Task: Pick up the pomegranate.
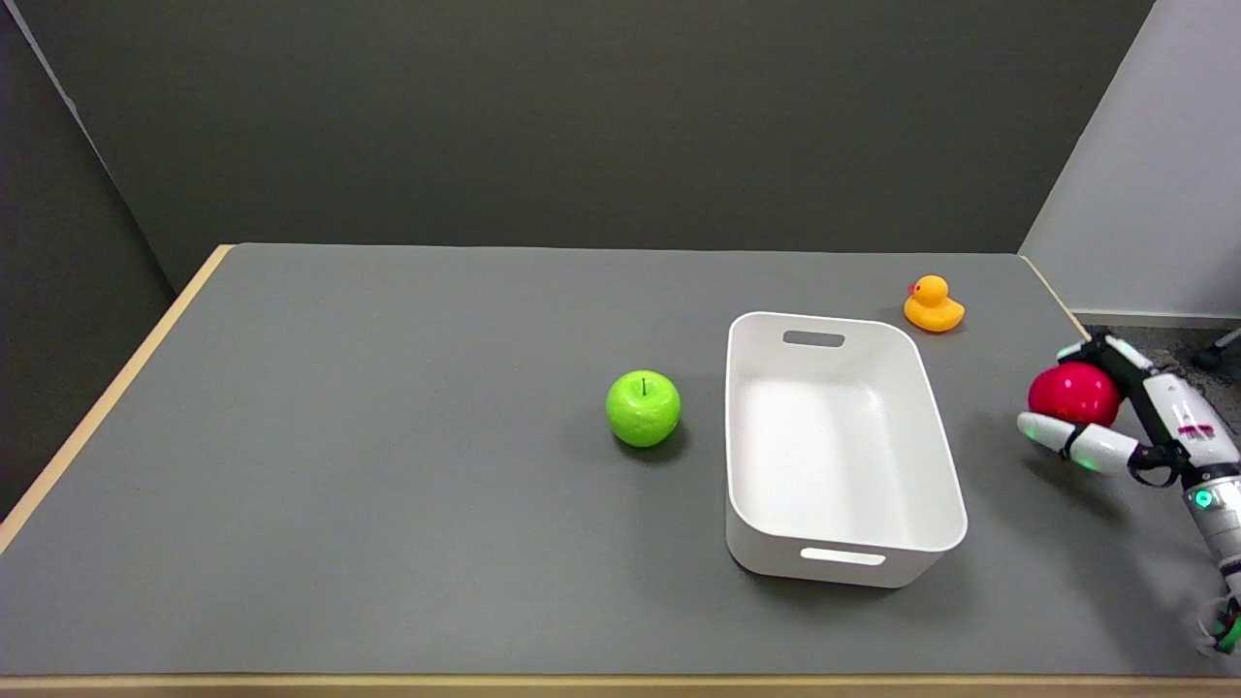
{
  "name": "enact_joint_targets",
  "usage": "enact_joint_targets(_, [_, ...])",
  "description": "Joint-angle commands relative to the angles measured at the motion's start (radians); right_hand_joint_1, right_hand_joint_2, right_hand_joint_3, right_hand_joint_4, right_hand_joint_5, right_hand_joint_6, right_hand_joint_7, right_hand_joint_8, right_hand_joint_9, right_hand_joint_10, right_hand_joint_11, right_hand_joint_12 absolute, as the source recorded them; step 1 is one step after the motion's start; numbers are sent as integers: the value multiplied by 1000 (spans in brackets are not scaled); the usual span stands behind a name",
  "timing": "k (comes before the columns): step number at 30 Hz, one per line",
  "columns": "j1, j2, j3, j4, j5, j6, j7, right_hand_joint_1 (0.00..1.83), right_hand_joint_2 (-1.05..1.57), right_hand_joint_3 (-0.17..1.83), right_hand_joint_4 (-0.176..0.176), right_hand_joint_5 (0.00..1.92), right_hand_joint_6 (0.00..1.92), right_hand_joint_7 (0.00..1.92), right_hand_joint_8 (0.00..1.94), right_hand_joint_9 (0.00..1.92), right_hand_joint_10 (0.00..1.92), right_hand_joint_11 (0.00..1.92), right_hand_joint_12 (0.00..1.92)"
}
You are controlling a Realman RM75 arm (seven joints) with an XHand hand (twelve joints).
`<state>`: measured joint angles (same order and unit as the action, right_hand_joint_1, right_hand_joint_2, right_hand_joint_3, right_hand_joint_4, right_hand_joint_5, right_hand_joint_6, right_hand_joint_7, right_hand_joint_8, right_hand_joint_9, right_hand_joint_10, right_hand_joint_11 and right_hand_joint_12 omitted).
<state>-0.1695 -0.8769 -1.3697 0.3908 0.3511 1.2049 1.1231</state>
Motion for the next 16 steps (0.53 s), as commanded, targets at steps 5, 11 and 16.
enact_joint_targets(5, [-62,61,123,474,-25,197,-81,1166,1172,187,-77,584,1537,846,1308,777,1309,575,1689])
enact_joint_targets(11, [12,52,21,641,-116,198,-72,1171,1163,199,-83,587,1527,852,1308,785,1338,574,1711])
enact_joint_targets(16, [95,37,-163,728,-123,140,-72,1176,1157,202,-93,590,1516,866,1300,773,1350,578,1740])
